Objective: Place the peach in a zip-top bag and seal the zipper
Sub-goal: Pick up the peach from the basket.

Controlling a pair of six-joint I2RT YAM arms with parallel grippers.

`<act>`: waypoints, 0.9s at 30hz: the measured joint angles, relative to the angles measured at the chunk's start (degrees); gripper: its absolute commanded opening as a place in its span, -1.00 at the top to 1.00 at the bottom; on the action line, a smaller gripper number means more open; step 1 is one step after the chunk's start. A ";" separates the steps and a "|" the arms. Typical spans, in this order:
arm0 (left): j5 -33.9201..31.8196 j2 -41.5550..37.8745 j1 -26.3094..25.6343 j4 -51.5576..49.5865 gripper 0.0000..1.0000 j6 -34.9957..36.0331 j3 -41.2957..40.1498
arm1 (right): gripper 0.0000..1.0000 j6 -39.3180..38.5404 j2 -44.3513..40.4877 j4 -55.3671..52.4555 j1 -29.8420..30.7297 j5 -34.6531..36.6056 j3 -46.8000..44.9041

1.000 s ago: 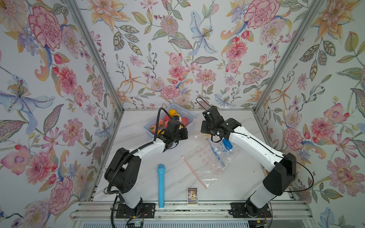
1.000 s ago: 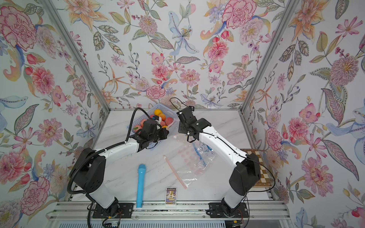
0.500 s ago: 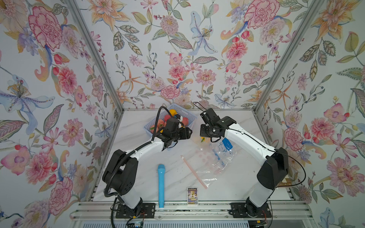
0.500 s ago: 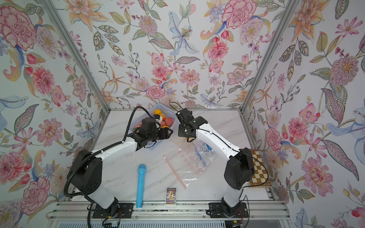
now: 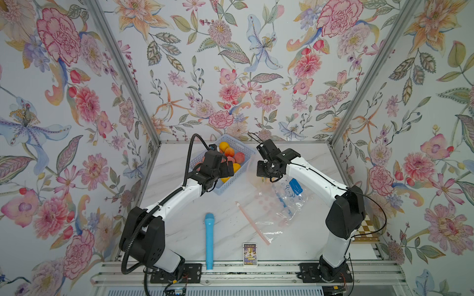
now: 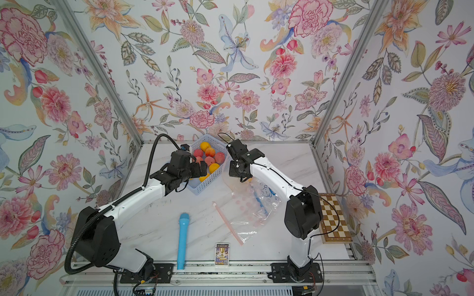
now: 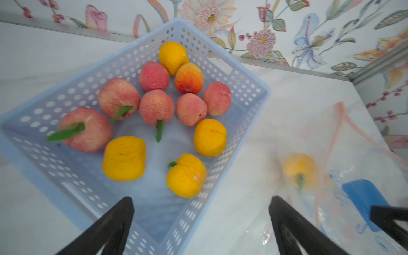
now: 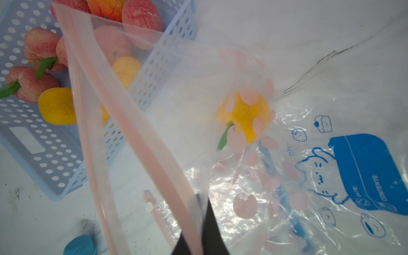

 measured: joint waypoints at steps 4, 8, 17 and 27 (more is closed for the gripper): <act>-2.34 4.98 3.45 -2.05 -0.96 1.86 2.86 | 1.00 0.04 0.42 0.02 0.20 0.02 0.35; -3.30 10.40 5.95 -4.70 -0.87 3.67 5.95 | 1.00 0.04 0.55 0.00 0.48 0.02 0.48; -2.84 18.40 7.32 -7.63 -0.73 6.34 12.39 | 1.00 0.04 1.09 0.02 0.83 0.02 1.55; -2.56 25.07 7.54 -9.64 -0.66 7.61 16.70 | 1.00 0.04 1.73 0.02 0.87 0.02 2.29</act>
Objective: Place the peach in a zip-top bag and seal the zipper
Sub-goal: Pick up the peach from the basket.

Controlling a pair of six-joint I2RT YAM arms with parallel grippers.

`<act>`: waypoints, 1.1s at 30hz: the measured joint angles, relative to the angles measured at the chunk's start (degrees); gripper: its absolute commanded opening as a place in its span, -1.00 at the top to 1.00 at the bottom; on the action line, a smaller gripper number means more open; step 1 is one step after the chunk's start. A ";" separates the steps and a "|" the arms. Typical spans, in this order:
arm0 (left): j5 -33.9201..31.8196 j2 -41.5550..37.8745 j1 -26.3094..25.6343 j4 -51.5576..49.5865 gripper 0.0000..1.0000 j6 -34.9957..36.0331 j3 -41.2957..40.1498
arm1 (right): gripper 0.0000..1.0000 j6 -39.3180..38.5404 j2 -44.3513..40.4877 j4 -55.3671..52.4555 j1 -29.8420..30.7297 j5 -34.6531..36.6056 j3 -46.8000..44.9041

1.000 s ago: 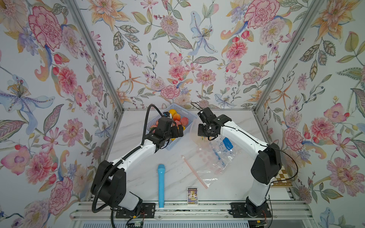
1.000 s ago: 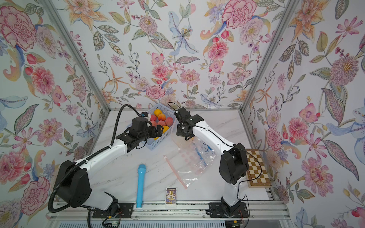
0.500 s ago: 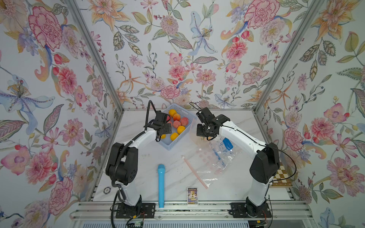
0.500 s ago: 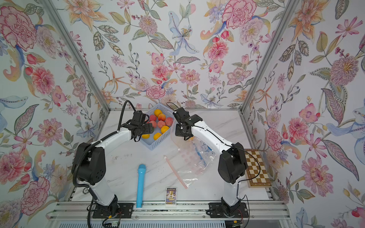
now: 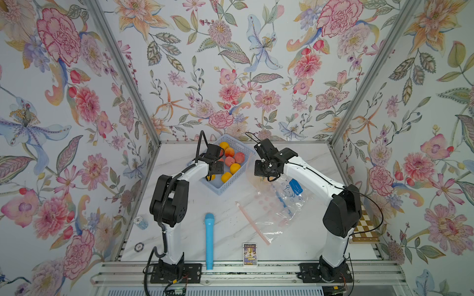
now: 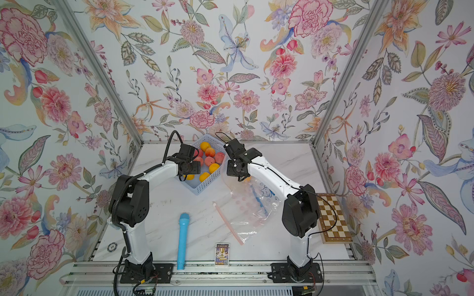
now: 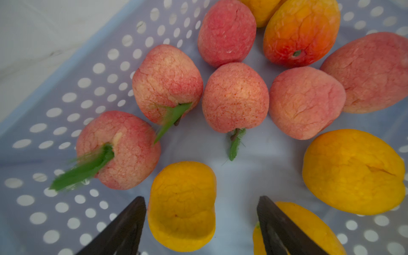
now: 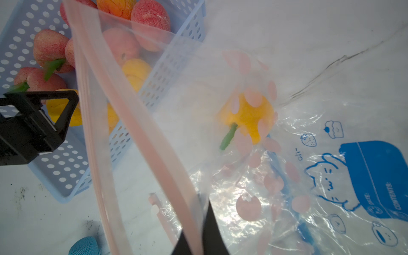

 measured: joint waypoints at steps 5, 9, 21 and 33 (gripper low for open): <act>0.22 1.16 0.48 -0.81 -0.66 0.20 0.13 | 1.00 0.00 0.00 0.00 0.00 0.02 0.00; 0.92 2.27 0.59 -1.01 -0.65 0.24 0.52 | 1.00 0.00 0.00 0.00 0.00 0.02 0.02; 2.78 3.69 0.59 -0.39 -0.17 0.35 1.09 | 1.00 0.00 0.00 0.09 0.00 0.04 0.02; 8.17 -10.25 0.59 4.59 -0.07 -1.97 -6.99 | 1.00 0.02 0.00 2.62 -0.02 -0.09 -0.26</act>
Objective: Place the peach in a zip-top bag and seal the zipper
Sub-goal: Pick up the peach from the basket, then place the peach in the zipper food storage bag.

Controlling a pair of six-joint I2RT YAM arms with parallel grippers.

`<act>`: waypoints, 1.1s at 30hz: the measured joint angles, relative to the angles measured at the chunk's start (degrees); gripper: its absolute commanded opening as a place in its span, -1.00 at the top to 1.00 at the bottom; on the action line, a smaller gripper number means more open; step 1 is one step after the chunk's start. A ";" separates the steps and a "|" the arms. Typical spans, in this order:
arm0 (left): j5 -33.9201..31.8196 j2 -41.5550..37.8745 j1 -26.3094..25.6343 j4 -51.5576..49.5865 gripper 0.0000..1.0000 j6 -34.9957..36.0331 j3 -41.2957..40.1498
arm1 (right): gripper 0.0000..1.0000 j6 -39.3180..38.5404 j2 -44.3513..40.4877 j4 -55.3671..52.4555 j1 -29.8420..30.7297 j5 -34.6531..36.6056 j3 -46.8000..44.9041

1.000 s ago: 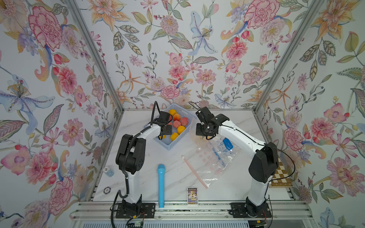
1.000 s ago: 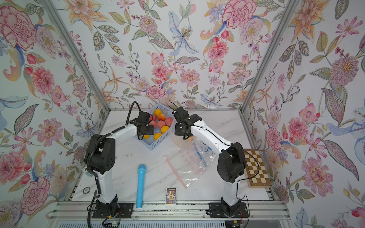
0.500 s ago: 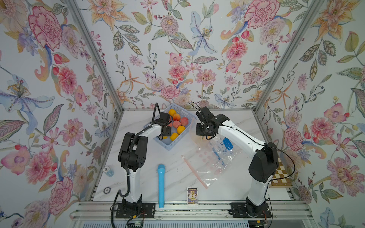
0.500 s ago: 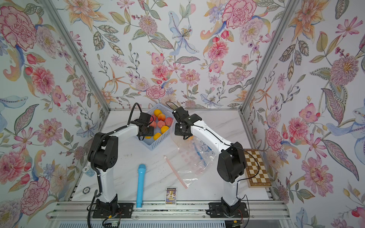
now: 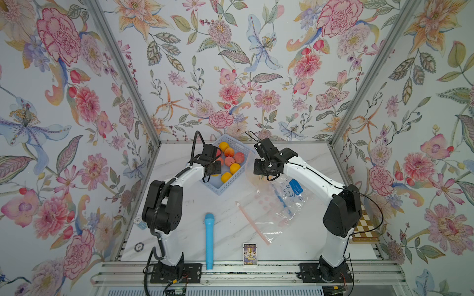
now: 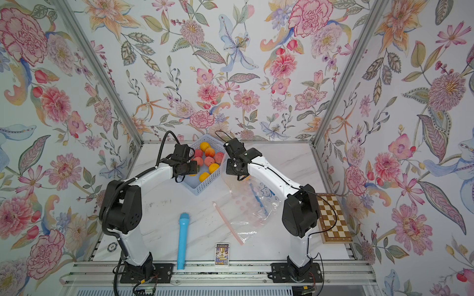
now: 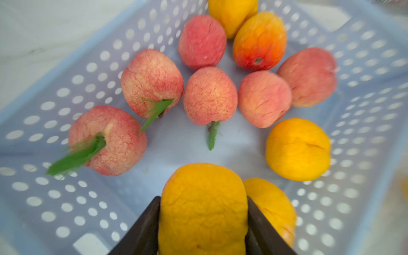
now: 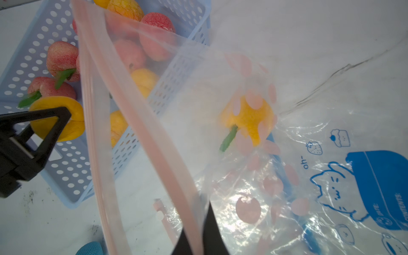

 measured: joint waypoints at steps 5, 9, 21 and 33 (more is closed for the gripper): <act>6.03 -11.34 -0.04 5.97 0.00 -3.69 -5.73 | 1.00 0.00 -0.02 1.07 0.00 -0.52 -0.39; 9.94 -18.47 -0.96 10.88 0.00 -7.04 -9.88 | 1.00 0.00 -0.24 1.90 0.00 -1.03 -0.83; 18.62 -21.99 -9.86 24.85 0.04 -13.84 -11.47 | 1.00 0.44 -4.79 6.88 0.00 -5.70 -4.83; 21.11 -12.24 -13.27 25.51 0.05 -14.43 -8.85 | 1.00 0.94 -6.99 11.34 0.00 -9.42 -7.80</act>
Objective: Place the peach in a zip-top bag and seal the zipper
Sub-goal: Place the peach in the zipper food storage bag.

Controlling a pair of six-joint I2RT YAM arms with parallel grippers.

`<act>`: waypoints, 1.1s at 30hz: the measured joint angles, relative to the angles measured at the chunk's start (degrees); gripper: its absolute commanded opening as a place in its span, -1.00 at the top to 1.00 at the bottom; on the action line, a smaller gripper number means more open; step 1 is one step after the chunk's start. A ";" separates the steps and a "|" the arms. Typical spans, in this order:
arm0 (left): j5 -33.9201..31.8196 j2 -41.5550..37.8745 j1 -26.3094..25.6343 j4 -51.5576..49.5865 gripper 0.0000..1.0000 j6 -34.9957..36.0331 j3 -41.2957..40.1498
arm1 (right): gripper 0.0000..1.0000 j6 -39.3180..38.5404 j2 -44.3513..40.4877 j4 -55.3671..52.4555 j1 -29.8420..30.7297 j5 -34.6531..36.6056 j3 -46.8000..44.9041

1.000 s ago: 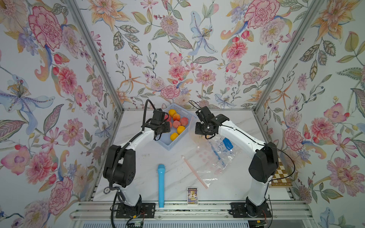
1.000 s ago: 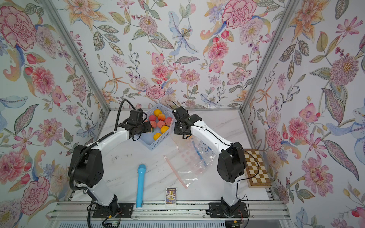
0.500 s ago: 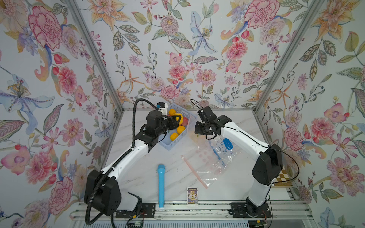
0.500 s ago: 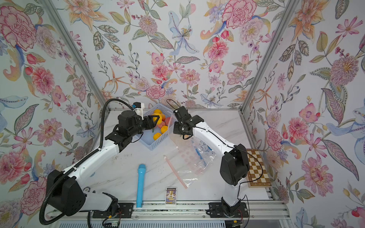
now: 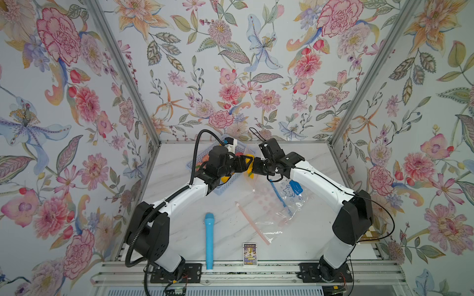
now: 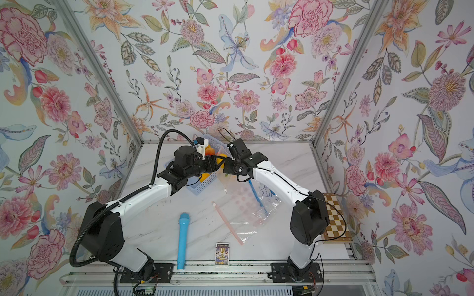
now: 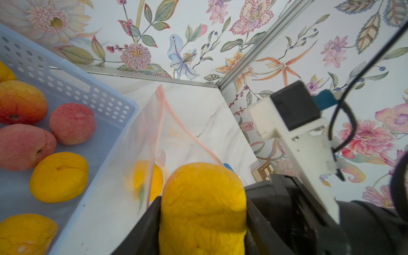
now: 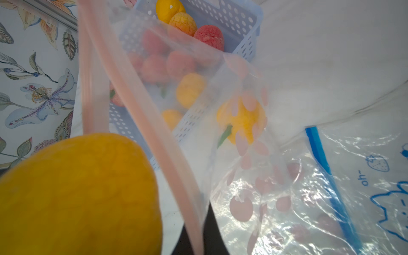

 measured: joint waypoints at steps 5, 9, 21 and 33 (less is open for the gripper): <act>-3.34 2.08 0.00 -4.68 -0.12 1.05 0.31 | 1.00 0.15 -0.74 1.07 0.00 -0.22 -0.92; -6.05 2.62 0.00 -7.89 -0.58 2.40 0.81 | 1.00 0.17 -0.81 1.38 0.00 -0.15 -1.25; -8.63 -3.13 0.00 -11.30 -0.89 4.70 1.18 | 1.00 1.51 -0.85 1.77 -1.22 0.59 -2.93; -23.19 -6.14 6.58 -19.78 -0.89 11.02 1.77 | 1.00 1.66 -0.85 1.77 -1.29 0.68 -2.99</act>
